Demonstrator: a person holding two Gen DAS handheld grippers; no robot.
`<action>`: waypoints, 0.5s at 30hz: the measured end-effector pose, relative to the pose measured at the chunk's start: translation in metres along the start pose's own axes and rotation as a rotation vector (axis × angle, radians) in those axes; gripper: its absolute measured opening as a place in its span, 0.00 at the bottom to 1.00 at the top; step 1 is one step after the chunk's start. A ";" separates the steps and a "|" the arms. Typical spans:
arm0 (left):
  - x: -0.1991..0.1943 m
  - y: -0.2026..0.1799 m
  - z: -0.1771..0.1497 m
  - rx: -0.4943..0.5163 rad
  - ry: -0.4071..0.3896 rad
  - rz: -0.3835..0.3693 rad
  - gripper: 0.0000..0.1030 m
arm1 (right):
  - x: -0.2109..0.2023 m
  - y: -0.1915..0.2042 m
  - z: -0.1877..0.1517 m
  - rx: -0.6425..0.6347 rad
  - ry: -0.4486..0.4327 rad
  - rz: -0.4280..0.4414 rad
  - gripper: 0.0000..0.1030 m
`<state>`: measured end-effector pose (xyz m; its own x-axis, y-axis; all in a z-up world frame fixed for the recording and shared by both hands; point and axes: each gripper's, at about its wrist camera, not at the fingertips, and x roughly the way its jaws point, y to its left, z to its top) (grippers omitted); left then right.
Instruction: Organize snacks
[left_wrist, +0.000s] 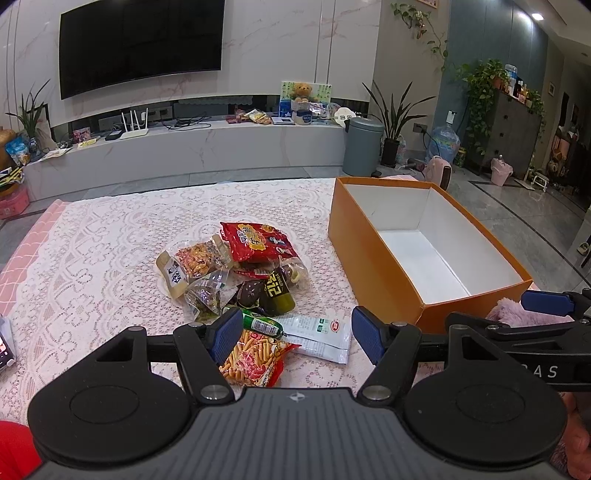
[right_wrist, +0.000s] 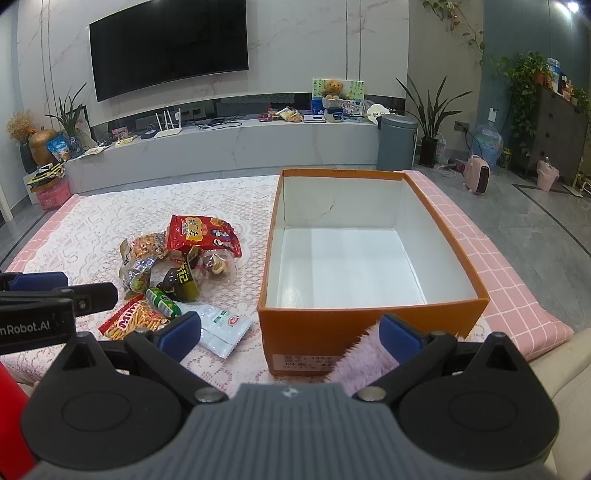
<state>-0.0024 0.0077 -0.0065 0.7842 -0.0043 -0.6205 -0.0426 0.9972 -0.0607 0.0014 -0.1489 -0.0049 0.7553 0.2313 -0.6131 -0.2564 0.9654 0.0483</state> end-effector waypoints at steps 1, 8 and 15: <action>0.000 0.000 0.000 0.000 0.000 0.000 0.77 | 0.000 0.000 0.000 0.000 0.000 0.000 0.97; 0.001 0.000 0.000 -0.002 0.000 0.000 0.77 | 0.001 -0.001 0.000 0.000 0.005 -0.003 0.97; 0.002 0.001 0.000 -0.003 0.006 -0.001 0.77 | 0.001 0.000 -0.001 -0.001 0.008 -0.004 0.97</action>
<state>-0.0011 0.0082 -0.0081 0.7806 -0.0055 -0.6249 -0.0441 0.9970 -0.0639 0.0020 -0.1487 -0.0062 0.7514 0.2266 -0.6197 -0.2544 0.9661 0.0447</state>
